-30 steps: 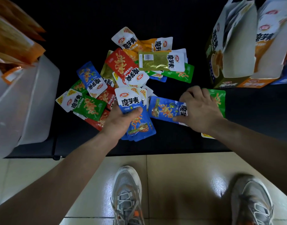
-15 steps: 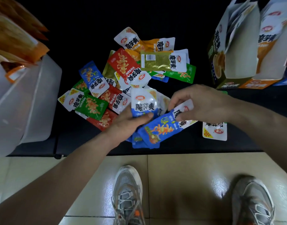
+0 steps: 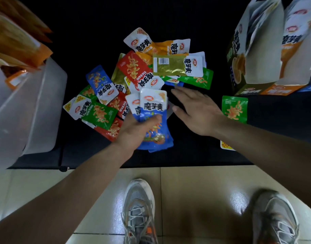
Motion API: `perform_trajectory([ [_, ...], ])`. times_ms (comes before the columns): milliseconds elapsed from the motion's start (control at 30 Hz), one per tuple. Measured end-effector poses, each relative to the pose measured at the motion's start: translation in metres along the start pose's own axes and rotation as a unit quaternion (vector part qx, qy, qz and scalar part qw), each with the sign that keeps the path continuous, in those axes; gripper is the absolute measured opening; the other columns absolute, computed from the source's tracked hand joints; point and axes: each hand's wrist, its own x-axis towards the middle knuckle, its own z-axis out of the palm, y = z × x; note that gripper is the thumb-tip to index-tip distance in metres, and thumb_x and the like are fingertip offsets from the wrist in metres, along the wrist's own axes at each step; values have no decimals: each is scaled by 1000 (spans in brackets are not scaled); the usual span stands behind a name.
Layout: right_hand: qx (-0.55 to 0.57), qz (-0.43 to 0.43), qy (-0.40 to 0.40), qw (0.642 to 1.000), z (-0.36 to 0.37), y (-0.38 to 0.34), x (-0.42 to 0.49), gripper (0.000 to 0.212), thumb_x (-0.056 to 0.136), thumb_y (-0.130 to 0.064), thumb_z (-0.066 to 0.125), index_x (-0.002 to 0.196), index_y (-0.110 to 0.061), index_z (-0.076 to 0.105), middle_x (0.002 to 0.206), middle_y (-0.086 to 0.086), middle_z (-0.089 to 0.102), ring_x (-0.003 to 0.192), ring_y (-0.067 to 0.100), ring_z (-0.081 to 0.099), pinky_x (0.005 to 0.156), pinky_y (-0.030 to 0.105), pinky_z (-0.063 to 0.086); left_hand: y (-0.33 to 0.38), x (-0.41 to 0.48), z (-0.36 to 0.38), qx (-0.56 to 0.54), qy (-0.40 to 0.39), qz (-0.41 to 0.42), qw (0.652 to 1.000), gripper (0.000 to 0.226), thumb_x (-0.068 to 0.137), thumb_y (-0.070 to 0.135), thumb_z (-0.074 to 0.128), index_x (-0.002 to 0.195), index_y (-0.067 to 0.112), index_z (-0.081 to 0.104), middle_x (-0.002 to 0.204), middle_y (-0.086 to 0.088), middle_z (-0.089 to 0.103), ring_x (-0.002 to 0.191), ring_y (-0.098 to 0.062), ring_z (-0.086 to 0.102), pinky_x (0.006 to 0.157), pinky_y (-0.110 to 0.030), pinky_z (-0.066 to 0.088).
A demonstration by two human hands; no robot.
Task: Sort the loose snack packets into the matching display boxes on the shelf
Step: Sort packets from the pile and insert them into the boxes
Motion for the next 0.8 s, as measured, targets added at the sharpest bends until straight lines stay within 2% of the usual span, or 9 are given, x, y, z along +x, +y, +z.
perform_trajectory([
  [67,-83,-13,-81,993,6,9,7,69,104,-54,21,160,-21,-3,167,-3,-10,154,13,-4,124,38,5,0,6,-9,-18,47,-4,999,22,87,12,76,108,15,71,91,1,78,78,-15,76,63,-27,59],
  [133,-131,-19,-103,986,12,14,8,74,102,-59,16,159,-20,-11,166,-3,-19,153,12,-13,124,40,-2,-2,11,-15,-22,73,-8,997,19,86,15,77,104,15,71,85,2,77,72,-14,75,62,-28,58],
  [200,-148,-18,-82,985,15,14,8,79,100,-61,21,159,-18,-7,167,-2,-11,153,16,-7,124,42,1,-2,12,-18,-24,77,-8,997,22,86,15,77,107,12,71,88,0,77,74,-15,76,62,-28,59],
  [300,-140,-24,-35,989,12,13,-1,81,97,-60,35,159,-15,9,165,2,16,149,23,14,120,41,15,-3,10,-20,-16,64,0,998,28,86,13,77,113,10,70,96,-3,78,80,-18,76,65,-29,61],
  [433,-118,-61,47,990,21,22,-40,62,89,-43,55,144,-14,46,135,7,53,122,30,48,102,44,42,-4,6,-21,5,23,16,1000,33,87,13,75,120,14,68,101,2,78,89,-16,76,72,-30,62],
  [533,-85,-47,83,992,32,33,-54,49,87,-35,59,129,-11,58,121,10,57,107,34,52,90,48,51,-6,5,-19,-4,0,13,1000,28,88,13,74,115,18,69,97,4,79,87,-16,76,68,-29,61],
  [633,-95,-6,79,992,26,36,-44,53,88,-39,58,133,-12,55,128,13,52,111,37,51,91,51,50,-4,3,-12,0,-6,6,1000,20,87,13,76,102,25,70,89,10,79,83,-13,76,66,-26,60],
  [700,-110,-4,76,991,22,36,-36,53,89,-42,57,134,-15,56,128,11,54,112,37,54,89,48,50,-4,3,-11,1,-11,8,1000,22,88,13,75,105,25,69,91,10,79,84,-12,76,65,-23,59],
  [800,-112,-24,90,989,23,33,-44,49,87,-43,60,129,-19,62,118,9,58,106,35,56,83,45,51,-5,3,-11,4,-15,6,1000,28,88,13,76,114,20,69,99,4,79,90,-17,76,69,-28,62],
])
